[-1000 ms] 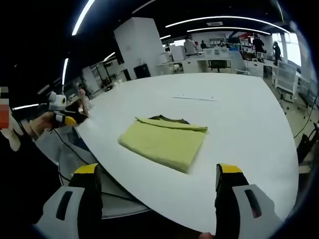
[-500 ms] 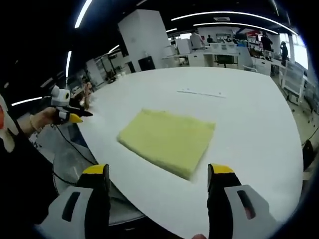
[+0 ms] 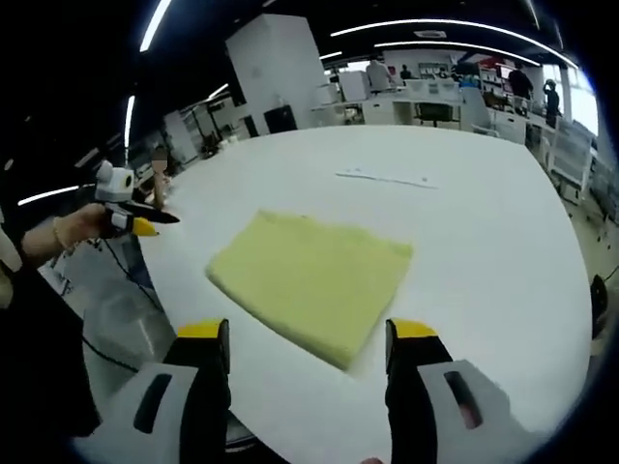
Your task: Fold the garment on the visible template until the final outline fits inside the template.
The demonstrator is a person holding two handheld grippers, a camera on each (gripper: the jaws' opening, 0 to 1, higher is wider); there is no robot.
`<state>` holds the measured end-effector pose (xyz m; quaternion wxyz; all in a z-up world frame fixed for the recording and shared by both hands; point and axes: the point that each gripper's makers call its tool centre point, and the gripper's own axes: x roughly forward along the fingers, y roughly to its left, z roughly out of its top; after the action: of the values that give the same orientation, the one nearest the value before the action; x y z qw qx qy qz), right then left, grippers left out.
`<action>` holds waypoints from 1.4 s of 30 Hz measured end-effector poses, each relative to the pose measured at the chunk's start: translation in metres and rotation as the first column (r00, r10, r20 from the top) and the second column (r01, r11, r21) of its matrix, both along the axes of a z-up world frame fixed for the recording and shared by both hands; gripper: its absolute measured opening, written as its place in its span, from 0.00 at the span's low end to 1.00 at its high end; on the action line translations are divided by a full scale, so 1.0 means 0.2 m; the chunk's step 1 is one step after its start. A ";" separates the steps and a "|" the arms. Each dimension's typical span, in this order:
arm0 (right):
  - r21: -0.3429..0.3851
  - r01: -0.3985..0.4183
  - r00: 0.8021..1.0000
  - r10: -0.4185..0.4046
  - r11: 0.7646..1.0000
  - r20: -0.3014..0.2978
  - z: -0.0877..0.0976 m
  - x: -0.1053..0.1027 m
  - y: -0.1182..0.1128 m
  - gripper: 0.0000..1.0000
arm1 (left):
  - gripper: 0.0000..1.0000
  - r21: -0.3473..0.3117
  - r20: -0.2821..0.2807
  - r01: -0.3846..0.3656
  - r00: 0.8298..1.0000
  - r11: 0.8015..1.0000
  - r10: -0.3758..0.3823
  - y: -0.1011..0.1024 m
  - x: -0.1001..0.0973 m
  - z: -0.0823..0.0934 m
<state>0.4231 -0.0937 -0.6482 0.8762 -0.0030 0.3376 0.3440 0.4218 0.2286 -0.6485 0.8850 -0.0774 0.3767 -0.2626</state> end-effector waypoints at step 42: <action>-0.017 -0.100 0.989 0.098 0.995 -0.114 -0.43 0.54 0.21 0.26 | 0.44 0.015 -0.145 0.125 0.982 0.992 -0.122 -0.19 0.51 -0.44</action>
<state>0.5315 -0.0523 -0.7345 0.8374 -0.0103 0.3901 0.3828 0.5232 0.1914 -0.7357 0.8384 -0.0620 0.4466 -0.3062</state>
